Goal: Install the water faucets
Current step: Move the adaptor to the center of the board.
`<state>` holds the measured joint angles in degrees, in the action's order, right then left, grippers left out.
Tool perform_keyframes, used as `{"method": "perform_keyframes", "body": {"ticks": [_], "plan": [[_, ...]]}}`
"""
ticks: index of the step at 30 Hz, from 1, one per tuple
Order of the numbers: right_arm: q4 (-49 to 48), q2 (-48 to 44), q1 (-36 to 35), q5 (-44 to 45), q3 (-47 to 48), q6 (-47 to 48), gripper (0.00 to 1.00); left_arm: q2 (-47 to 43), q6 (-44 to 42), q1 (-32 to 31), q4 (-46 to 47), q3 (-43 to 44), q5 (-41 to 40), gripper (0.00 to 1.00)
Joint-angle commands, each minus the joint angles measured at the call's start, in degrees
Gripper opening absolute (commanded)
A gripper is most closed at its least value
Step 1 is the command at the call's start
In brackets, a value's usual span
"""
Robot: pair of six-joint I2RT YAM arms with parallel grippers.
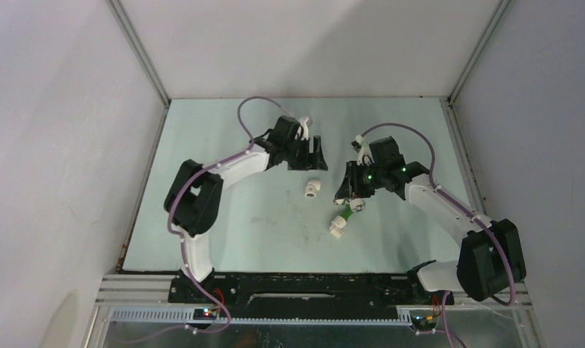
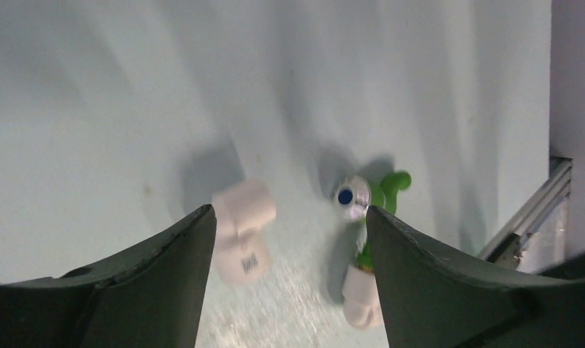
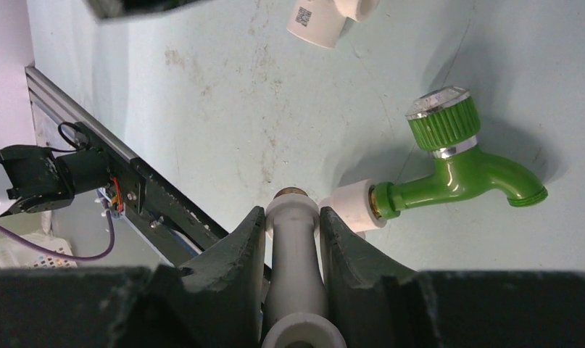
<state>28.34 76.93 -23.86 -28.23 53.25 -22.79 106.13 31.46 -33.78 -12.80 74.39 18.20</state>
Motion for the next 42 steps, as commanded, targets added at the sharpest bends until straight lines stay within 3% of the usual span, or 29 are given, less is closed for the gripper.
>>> {"method": "perform_keyframes", "body": {"ticks": [1,5,9,13,18,24,28,34,38,42], "plan": [[-2.23,-1.34,1.34,-0.58,-0.58,-1.77,0.0,10.19,-11.56,0.49,-9.0,12.37,3.88,0.77],[-0.84,-2.94,3.04,-0.75,-1.81,-1.01,0.0,17.31,-12.74,-0.08,-13.71,21.42,3.85,0.69],[0.18,-5.13,4.5,-0.69,-2.94,-0.67,0.0,19.68,-13.25,-1.28,-16.76,22.37,1.4,0.64],[0.58,-5.91,4.7,-0.67,-3.24,-0.55,0.0,16.86,-12.74,-2.48,-15.7,16.03,-3.38,0.61],[-0.14,-4.25,3.45,-1.04,-3.34,-1.43,0.0,10.67,-10.04,-2.65,-11.79,5.05,-7.11,0.49],[-2.05,-2.44,-0.06,-0.42,-3.33,-3.43,0.0,1.59,-2.12,-2.6,-7.14,-7.21,-11.99,0.39],[-3.4,-1.52,-3.4,0.54,-3.33,-5.11,0.0,-4.12,4.69,-2.44,-4.1,-15.35,-16.9,0.45],[-4.49,-0.63,-8.61,2.13,-3.4,-7.44,0.0,-11.63,8.17,-1.32,-4.34,-23.05,-22.47,0.68],[-6.8,-0.65,-11.3,2.65,-4.48,-10.23,0.0,-18.55,10.05,-0.95,-3.12,-28.5,-22.29,0.71],[-10.46,-0.29,-12.66,1.51,-5.94,-13.76,0.0,-22.45,10.78,-0.89,1.63,-32.78,-16.4,0.6]]}}
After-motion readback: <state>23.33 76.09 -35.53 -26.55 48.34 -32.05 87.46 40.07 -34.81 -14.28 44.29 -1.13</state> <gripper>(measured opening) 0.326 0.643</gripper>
